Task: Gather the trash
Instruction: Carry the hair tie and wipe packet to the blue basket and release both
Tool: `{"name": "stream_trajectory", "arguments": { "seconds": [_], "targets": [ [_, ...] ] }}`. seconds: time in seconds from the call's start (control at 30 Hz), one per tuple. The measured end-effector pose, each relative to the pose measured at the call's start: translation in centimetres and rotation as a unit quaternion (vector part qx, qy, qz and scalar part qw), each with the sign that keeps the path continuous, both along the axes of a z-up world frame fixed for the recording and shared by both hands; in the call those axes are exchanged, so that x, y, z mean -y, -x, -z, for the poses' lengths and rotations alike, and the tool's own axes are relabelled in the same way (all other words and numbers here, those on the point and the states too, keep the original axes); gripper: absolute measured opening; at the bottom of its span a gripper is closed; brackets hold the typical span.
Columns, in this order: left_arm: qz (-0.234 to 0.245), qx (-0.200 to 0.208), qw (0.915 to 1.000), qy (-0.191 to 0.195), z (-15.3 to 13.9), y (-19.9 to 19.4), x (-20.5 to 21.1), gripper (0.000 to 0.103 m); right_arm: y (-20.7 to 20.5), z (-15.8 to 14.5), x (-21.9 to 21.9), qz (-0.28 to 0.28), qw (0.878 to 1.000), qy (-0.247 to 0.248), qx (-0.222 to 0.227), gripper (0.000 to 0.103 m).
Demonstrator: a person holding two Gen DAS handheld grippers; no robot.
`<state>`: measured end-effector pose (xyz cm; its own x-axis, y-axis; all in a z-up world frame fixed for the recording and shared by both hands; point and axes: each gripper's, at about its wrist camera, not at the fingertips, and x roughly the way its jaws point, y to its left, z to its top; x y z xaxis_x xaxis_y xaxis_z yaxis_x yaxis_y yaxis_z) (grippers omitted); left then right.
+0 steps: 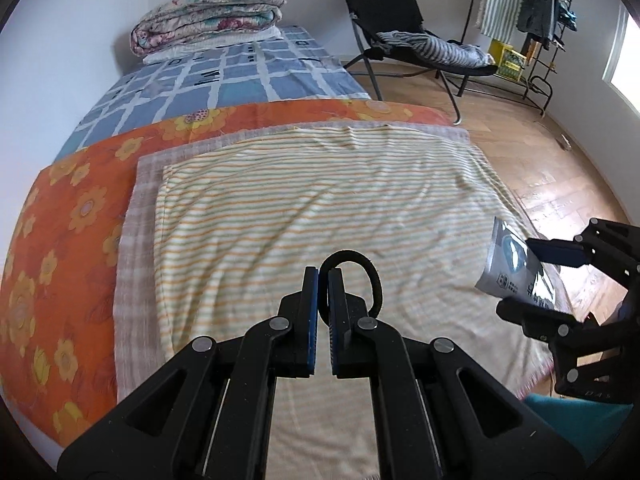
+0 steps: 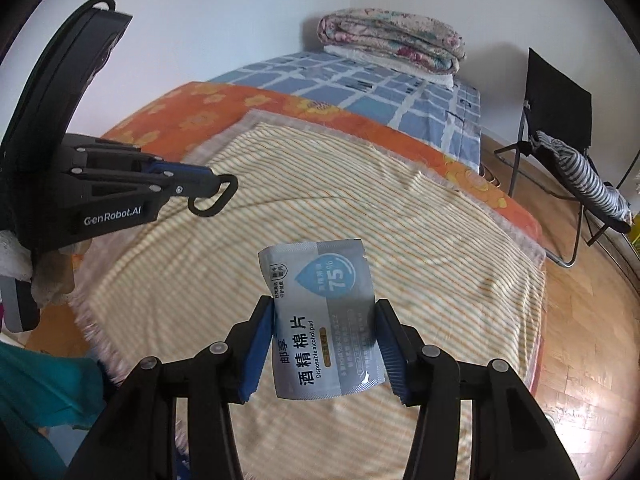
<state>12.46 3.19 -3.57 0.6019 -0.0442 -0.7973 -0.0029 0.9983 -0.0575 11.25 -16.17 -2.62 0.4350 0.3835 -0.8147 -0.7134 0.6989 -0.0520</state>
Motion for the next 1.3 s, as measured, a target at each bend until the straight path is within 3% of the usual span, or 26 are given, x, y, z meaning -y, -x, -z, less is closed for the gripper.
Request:
{"name": "stream_trajectory", "arguments": {
  "seconds": [0.67,1.3],
  "targets": [
    [0.028,0.002,0.9996,-0.009,-0.5,13.3,3.5,0.002,11.0,-1.3,4.7,0.024,0.999,-0.042,-0.002,0.052],
    [0.075,-0.057,0.9953,-0.021,6.1,21.0,7.6,0.002,18.6,2.9,5.8,0.014,0.999,-0.035,-0.033,0.054]
  ]
}}
